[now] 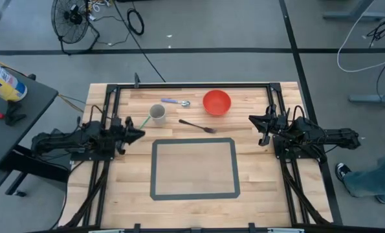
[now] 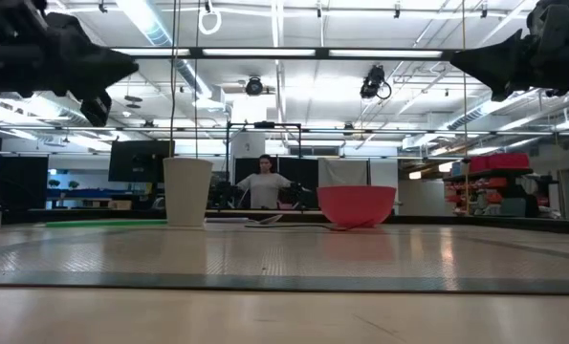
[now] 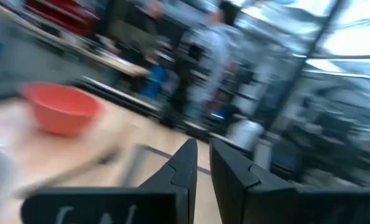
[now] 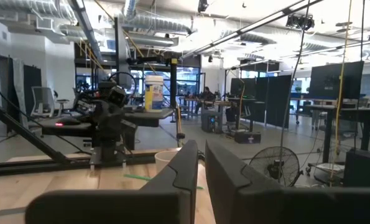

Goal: Pick & Place Utensil
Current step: Put the orange bowl on the brown mat

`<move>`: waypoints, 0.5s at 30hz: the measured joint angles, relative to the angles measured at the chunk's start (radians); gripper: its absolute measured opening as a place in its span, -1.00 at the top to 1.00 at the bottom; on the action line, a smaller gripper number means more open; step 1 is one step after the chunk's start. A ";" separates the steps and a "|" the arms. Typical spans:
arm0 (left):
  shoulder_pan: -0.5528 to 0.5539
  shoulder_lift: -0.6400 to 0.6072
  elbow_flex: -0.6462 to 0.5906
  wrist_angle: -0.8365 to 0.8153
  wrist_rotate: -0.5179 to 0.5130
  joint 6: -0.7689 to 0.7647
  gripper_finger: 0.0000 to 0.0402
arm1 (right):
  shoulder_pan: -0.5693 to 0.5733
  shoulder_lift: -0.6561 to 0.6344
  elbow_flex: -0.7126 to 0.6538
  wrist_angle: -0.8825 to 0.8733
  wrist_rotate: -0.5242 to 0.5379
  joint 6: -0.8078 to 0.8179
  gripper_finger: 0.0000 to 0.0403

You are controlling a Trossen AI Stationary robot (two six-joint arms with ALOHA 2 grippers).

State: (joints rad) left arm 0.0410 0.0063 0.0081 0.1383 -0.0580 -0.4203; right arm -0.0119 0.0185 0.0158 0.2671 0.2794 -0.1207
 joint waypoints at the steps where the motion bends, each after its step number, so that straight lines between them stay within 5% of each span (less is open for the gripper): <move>1: 0.000 0.000 0.000 0.007 -0.035 0.029 0.76 | 0.000 0.000 0.000 0.000 0.000 0.000 0.83; 5: 0.000 0.008 0.000 0.076 -0.128 0.066 0.76 | 0.000 0.000 0.000 0.000 0.000 0.000 0.83; 15: 0.000 0.109 0.000 0.275 -0.132 0.078 0.76 | 0.000 0.000 0.000 0.000 0.000 0.000 0.83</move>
State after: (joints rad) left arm 0.0407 0.1157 0.0081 0.4132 -0.1904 -0.3419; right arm -0.0120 0.0185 0.0162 0.2672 0.2790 -0.1207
